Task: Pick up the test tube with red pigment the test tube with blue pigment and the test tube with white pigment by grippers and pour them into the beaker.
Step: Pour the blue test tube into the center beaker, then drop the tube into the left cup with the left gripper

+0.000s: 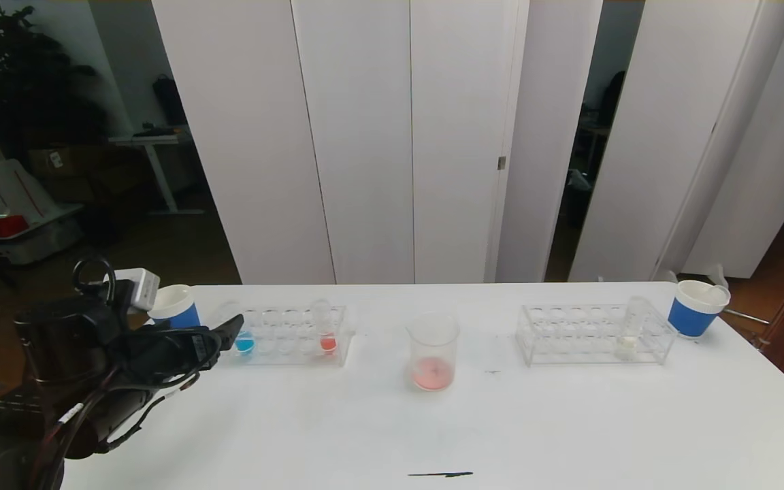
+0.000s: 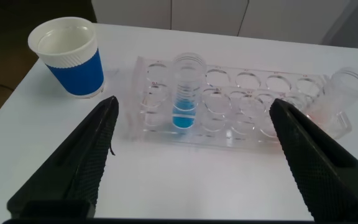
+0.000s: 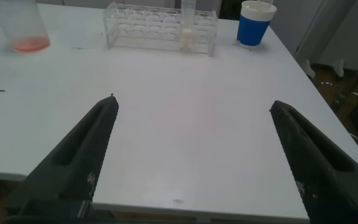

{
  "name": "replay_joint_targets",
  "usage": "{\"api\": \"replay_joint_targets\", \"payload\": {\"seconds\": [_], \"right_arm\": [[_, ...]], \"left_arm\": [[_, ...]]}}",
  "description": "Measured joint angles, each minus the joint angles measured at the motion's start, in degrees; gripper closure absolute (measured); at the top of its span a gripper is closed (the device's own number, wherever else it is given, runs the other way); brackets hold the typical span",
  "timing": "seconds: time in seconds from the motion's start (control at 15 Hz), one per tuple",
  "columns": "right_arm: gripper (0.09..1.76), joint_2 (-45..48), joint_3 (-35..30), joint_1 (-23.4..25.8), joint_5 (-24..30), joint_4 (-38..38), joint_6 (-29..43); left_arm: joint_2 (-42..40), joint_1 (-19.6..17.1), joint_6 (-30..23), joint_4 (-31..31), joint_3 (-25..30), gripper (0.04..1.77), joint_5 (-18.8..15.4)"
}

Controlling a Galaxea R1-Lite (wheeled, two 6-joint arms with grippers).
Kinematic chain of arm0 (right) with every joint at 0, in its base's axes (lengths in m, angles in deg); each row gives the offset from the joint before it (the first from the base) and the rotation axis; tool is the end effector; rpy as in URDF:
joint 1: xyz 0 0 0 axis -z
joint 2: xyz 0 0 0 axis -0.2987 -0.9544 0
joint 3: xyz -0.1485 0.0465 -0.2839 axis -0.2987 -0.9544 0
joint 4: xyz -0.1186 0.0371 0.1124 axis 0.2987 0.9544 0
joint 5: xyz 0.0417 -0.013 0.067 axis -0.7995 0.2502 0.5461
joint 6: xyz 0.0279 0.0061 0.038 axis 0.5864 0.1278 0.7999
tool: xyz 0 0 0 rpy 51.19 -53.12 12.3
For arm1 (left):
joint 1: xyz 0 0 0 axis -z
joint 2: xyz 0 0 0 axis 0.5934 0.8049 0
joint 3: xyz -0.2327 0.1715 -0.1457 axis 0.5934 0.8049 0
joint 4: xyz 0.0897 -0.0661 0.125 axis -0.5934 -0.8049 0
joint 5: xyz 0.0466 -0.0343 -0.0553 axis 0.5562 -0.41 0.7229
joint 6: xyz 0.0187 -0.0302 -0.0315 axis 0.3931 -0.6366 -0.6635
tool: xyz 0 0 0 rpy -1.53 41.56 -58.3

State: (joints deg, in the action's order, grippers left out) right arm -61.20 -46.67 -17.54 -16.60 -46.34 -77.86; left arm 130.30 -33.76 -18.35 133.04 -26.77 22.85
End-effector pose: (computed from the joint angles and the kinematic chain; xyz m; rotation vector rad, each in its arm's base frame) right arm -0.0515 0.0005 0.0731 -0.0374 0.0806 0.0163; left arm 0.2946 -0.0080 0.1459 -0.0658 0.2437 0.0802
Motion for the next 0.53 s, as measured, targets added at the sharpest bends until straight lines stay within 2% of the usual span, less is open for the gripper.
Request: {"api": "replay_joint_targets", "payload": {"seconds": [0.4,0.53], "right_arm": [[0.10,0.0,0.0,0.0,0.0,0.0,0.0],[0.10,0.0,0.0,0.0,0.0,0.0,0.0]], "left_arm": [[10.8,1.8,0.3,13.2,-1.3,0.07,5.1],[14.4,2.4,0.4,15.8,-2.9,0.07,7.3]]}}
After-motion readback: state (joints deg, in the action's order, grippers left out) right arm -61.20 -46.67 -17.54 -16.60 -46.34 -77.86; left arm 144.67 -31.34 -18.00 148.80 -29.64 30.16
